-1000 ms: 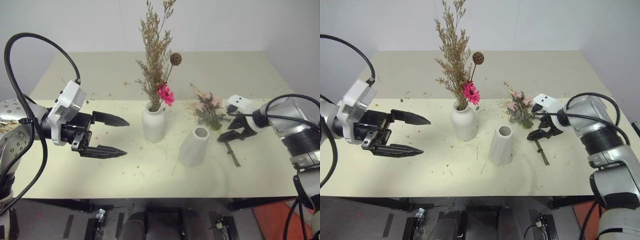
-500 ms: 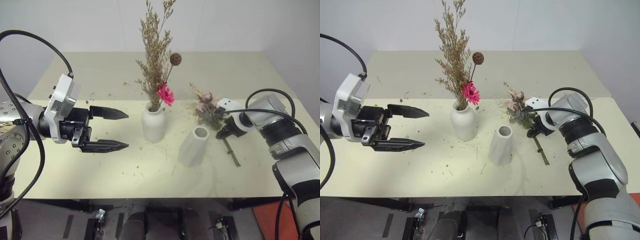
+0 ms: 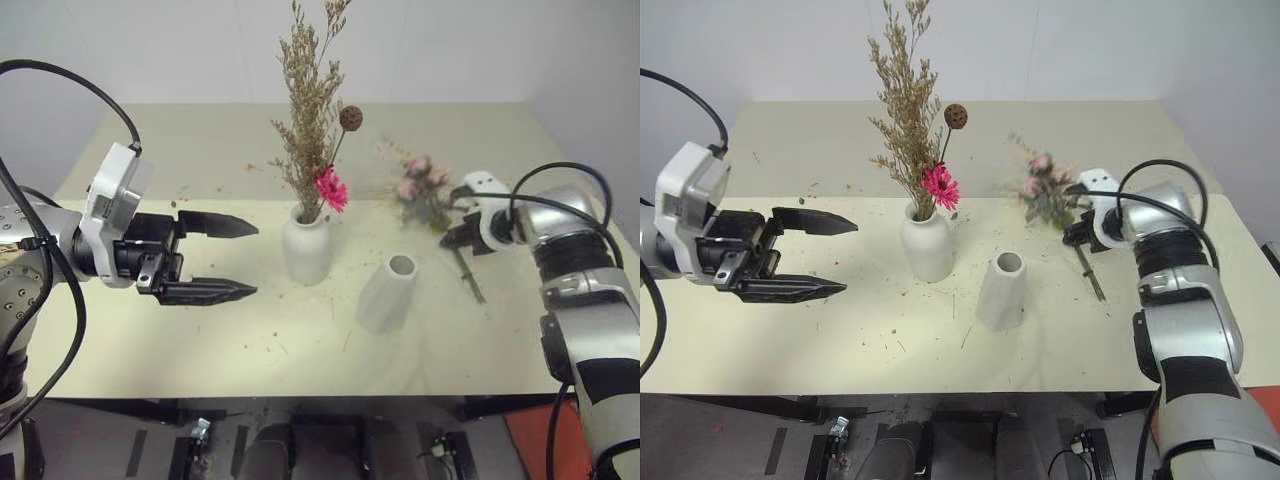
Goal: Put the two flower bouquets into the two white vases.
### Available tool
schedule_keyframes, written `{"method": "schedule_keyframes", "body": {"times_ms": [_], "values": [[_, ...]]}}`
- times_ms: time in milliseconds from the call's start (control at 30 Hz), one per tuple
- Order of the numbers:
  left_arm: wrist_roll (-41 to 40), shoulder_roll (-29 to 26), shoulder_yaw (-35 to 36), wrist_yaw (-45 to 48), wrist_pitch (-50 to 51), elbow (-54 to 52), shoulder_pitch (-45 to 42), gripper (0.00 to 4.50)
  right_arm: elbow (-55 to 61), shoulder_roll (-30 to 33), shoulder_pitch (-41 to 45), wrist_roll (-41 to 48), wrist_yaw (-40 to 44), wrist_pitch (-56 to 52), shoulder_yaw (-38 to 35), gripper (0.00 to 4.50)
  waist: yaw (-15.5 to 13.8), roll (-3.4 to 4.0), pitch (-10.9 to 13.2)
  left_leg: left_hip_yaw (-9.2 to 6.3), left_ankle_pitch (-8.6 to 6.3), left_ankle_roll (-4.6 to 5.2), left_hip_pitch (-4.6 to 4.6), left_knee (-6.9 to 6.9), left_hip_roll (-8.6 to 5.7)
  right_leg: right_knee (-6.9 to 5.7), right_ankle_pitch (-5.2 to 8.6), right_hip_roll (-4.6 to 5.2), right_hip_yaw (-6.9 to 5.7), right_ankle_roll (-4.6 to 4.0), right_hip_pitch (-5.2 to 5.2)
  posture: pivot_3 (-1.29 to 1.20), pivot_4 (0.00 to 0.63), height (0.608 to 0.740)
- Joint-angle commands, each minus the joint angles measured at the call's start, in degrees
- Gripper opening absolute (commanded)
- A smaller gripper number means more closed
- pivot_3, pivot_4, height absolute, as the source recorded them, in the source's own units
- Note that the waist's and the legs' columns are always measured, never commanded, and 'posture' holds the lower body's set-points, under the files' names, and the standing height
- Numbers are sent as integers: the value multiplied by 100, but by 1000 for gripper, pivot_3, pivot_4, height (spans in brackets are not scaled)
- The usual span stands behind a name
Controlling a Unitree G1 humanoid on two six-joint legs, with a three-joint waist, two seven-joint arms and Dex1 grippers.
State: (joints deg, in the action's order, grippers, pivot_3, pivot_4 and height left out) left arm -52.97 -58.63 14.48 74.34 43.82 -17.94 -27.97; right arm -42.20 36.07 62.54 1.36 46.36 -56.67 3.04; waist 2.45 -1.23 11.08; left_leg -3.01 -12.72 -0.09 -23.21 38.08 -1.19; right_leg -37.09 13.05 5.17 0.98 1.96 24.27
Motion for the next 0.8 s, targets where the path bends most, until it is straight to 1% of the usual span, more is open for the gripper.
{"method": "schedule_keyframes", "body": {"times_ms": [33, 133, 200, 267, 333, 500, 633, 800], "values": [[-197, 36, 308, 58, -95, -48, 73, 4500, 943, 44, -516, 521, -340, 697, -956, 240, -1, 0, 0, 0, 0, 0, 2, 0, 0, -1, 0, 0, 0, 0, -1, 0, 150, 740], [-302, 61, 382, 197, -160, -39, 108, 4500, 1642, -105, -908, 1011, -512, 1023, -1640, 240, 4, 0, 0, 0, 0, 0, 2, 0, 1, -3, 0, -1, 1, 0, -1, 0, 150, 740], [-326, 32, 386, 373, -194, -2, 84, 4500, 2182, -218, -1202, 1670, -171, 1389, -2223, 240, 27, 0, 0, 2, 0, 0, 4, 0, 2, -4, 0, -2, 5, 0, 0, 0, 150, 740], [-291, 8, 355, 471, -223, 54, 44, 4500, 2536, -170, -1335, 2295, 370, 1313, -2510, 240, 25, 1, 0, 2, 0, 1, 5, -1, 6, -4, 0, -6, 6, 0, 1, 0, 150, 740], [-219, -8, 295, 531, -274, 116, 4, 4500, 2877, -88, -1426, 2766, 792, 1151, -2583, 240, 20, 1, 0, 2, 0, 1, 6, -3, 8, -3, 0, -7, 5, 0, 0, 0, 150, 740], [-110, 21, 211, 580, -318, 138, 11, 4500, 3300, -4, -1545, 3765, 1347, 996, -2887, 240, 3, 0, 0, 2, 0, 1, 15, -3, 9, -1, 0, -6, 3, 0, -13, 0, 150, 740], [-84, 20, 189, 591, -336, 142, 43, 4500, 3579, 72, -1575, 4382, 1494, 838, -3002, 240, -3, 0, 0, 2, 0, 1, 12, -3, 8, -2, 0, -6, 3, 0, -9, 0, 150, 740], [-40, 27, 127, 606, -341, 199, -11, 4500, 4036, 0, -1798, 5092, 1514, 598, -3057, 240, 0, 0, 0, 2, 0, 1, 13, -3, 10, -2, 0, -7, 3, 0, -9, 0, 150, 740]]}}
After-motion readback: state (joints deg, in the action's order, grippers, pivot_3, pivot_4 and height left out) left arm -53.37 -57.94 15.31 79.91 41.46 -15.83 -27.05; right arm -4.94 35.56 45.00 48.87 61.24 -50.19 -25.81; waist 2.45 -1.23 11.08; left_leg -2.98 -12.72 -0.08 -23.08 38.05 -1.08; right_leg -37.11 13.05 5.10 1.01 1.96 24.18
